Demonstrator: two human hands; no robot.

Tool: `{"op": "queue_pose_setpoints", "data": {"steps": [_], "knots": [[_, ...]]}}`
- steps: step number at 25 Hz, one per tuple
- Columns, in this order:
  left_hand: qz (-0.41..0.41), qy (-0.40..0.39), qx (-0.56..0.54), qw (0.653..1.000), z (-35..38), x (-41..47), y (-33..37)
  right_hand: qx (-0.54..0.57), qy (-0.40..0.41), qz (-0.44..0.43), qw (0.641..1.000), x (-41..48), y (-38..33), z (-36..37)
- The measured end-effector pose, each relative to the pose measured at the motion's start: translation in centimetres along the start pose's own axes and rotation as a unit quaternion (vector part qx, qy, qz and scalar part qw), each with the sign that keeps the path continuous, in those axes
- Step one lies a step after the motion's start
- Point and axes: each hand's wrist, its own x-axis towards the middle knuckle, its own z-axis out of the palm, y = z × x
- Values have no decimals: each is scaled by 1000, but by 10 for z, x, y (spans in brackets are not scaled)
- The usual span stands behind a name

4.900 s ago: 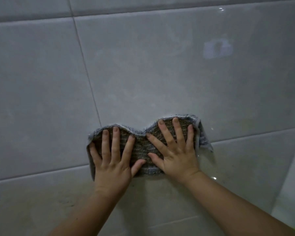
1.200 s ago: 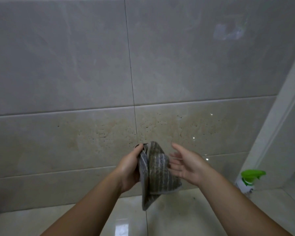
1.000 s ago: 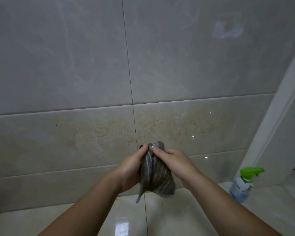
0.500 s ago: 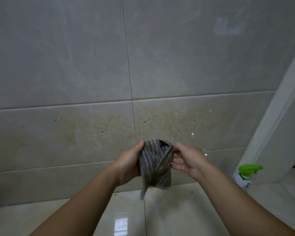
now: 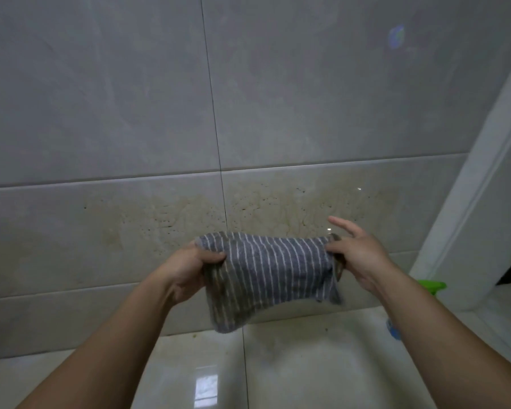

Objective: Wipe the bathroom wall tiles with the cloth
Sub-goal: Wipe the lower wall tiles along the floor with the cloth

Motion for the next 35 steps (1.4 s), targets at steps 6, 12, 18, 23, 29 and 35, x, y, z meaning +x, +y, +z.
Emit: {"op": "queue_pose_setpoints", "data": {"steps": [6, 12, 18, 23, 29, 35], "knots": [[90, 171, 112, 975, -9, 8, -4, -186, 24, -61, 980, 4, 1, -11], [184, 101, 511, 834, -4, 11, -9, -364, -19, -103, 925, -1, 0, -4], [108, 60, 346, 930, -8, 5, -6, -277, 22, -75, 958, 2, 1, -14], [-30, 40, 134, 990, 17, 4, -18, -352, 82, -65, 930, -1, 17, 21], [-11, -14, 93, 996, 56, 18, -23, -254, -34, -112, 960, -44, 15, 93], [155, 57, 233, 958, 59, 30, -20, 232, 24, 134, 963, -30, 41, 96]]}}
